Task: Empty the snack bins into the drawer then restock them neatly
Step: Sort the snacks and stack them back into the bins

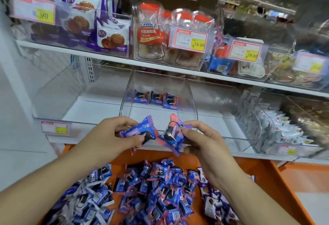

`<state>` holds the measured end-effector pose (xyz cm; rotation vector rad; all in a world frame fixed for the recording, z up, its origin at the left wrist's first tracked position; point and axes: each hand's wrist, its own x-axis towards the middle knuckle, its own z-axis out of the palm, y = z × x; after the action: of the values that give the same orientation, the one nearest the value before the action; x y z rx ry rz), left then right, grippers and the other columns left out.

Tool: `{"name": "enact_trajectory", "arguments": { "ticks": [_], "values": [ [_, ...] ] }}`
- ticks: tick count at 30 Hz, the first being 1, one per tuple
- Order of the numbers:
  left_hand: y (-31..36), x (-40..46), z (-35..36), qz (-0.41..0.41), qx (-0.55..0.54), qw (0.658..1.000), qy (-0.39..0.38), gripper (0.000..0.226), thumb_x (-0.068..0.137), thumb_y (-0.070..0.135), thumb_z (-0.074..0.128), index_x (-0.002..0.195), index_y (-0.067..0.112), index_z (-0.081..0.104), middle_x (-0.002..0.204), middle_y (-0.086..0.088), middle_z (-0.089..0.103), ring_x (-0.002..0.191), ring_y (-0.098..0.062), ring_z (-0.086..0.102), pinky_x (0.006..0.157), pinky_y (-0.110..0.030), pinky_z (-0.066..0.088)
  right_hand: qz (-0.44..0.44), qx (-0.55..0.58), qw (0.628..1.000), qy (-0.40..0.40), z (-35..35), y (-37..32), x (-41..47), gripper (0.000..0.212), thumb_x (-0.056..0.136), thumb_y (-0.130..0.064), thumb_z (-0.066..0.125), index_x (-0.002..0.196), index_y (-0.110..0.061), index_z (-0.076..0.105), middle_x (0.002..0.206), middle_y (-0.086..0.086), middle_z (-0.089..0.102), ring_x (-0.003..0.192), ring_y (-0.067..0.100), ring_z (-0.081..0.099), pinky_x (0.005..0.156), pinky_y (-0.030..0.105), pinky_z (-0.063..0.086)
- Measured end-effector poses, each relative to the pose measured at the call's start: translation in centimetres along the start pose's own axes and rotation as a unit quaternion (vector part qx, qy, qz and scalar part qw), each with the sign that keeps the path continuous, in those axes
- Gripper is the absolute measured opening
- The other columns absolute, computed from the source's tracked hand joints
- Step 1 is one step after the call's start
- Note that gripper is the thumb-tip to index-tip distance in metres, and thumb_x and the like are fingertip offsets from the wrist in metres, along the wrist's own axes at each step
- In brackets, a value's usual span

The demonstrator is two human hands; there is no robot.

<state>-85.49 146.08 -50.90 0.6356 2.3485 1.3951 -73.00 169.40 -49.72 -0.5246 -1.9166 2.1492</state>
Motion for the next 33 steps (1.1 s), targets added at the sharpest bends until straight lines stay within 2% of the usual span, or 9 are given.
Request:
{"name": "enact_trajectory", "arguments": {
  "ticks": [3,7,9,11,16,21,25,29,33],
  "values": [
    [0.1,-0.3,0.4,0.005,-0.017,1.0,-0.004,0.026,0.083,0.054,0.077,0.106,0.041,0.073,0.107,0.019,0.076,0.092,-0.004,0.072,0.078,-0.032,0.054,0.017,0.047,0.999,-0.004,-0.1,-0.2,-0.3,0.013,0.096,-0.003,0.068,0.108,-0.004,0.063,0.104,0.028,0.076,0.081,0.035,0.068,0.071,0.035,0.059],
    [0.7,-0.1,1.0,-0.005,-0.104,0.995,-0.004,0.027,0.087,0.043,0.078,0.111,0.035,0.073,0.102,0.006,0.078,0.09,-0.016,0.076,0.085,-0.046,0.062,0.003,0.079,0.997,-0.015,0.4,-0.2,-0.3,0.03,0.091,0.009,0.07,0.117,-0.004,0.062,0.095,0.026,0.074,0.09,0.038,0.074,0.088,0.046,0.063],
    [0.9,0.0,1.2,-0.015,-0.131,0.991,-0.004,0.03,0.086,0.04,0.079,0.114,0.033,0.073,0.1,0.001,0.078,0.09,-0.021,0.076,0.084,-0.046,0.063,-0.005,0.066,0.998,-0.024,0.8,-0.1,-0.2,0.043,0.091,0.009,0.071,0.126,-0.016,0.067,0.103,0.033,0.07,0.099,0.041,0.074,0.092,0.049,0.062],
    [1.1,0.0,1.4,-0.02,-0.156,0.987,-0.008,0.029,0.088,0.03,0.079,0.116,0.029,0.072,0.098,-0.002,0.078,0.082,-0.024,0.077,0.079,-0.043,0.064,-0.019,0.023,0.999,-0.032,1.0,0.0,-0.3,0.048,0.092,0.005,0.073,0.127,-0.026,0.069,0.111,0.027,0.072,0.102,0.039,0.075,0.094,0.051,0.061],
    [1.1,0.1,1.4,0.016,-0.114,0.993,0.007,0.024,0.089,0.02,0.081,0.107,0.034,0.073,0.103,0.008,0.077,0.074,-0.02,0.075,0.068,-0.028,0.061,-0.059,-0.094,0.993,-0.025,1.2,0.2,-0.6,0.033,0.092,-0.004,0.076,0.116,-0.027,0.071,0.114,0.003,0.077,0.097,0.036,0.076,0.094,0.061,0.057],
    [1.4,0.5,1.2,0.029,-0.09,0.995,0.013,0.028,0.085,0.02,0.084,0.105,0.037,0.074,0.105,0.013,0.075,0.077,-0.016,0.074,0.066,-0.021,0.055,-0.096,-0.125,0.987,-0.014,1.6,-0.1,-0.6,0.031,0.092,-0.002,0.076,0.111,-0.026,0.07,0.11,0.001,0.078,0.097,0.029,0.076,0.089,0.062,0.058],
    [1.5,0.4,1.0,0.027,-0.062,0.997,0.032,0.028,0.083,0.024,0.086,0.103,0.038,0.073,0.103,0.025,0.072,0.079,-0.001,0.07,0.063,-0.015,0.052,-0.107,-0.125,0.986,-0.001,1.3,-0.1,-0.4,0.026,0.091,-0.001,0.077,0.107,-0.018,0.066,0.102,0.004,0.078,0.095,0.033,0.075,0.088,0.056,0.058],
    [1.4,0.7,0.2,0.035,-0.026,0.997,0.057,0.025,0.084,0.031,0.085,0.102,0.04,0.071,0.103,0.029,0.07,0.079,-0.004,0.069,0.069,-0.029,0.058,-0.131,-0.17,0.976,0.019,1.2,-0.1,0.3,0.028,0.088,-0.01,0.083,0.101,-0.027,0.065,0.093,0.007,0.075,0.08,0.051,0.061,0.072,0.062,0.054],
    [1.3,2.5,-1.7,0.018,-0.016,0.994,0.106,0.027,0.082,0.036,0.086,0.102,0.04,0.069,0.098,0.031,0.072,0.076,-0.007,0.072,0.072,-0.045,0.063,-0.148,-0.253,0.955,0.038,1.6,-0.5,4.6,0.034,0.087,-0.014,0.084,0.106,-0.037,0.066,0.094,0.0,0.075,0.074,0.039,0.066,0.067,0.051,0.056]
  ]
}}
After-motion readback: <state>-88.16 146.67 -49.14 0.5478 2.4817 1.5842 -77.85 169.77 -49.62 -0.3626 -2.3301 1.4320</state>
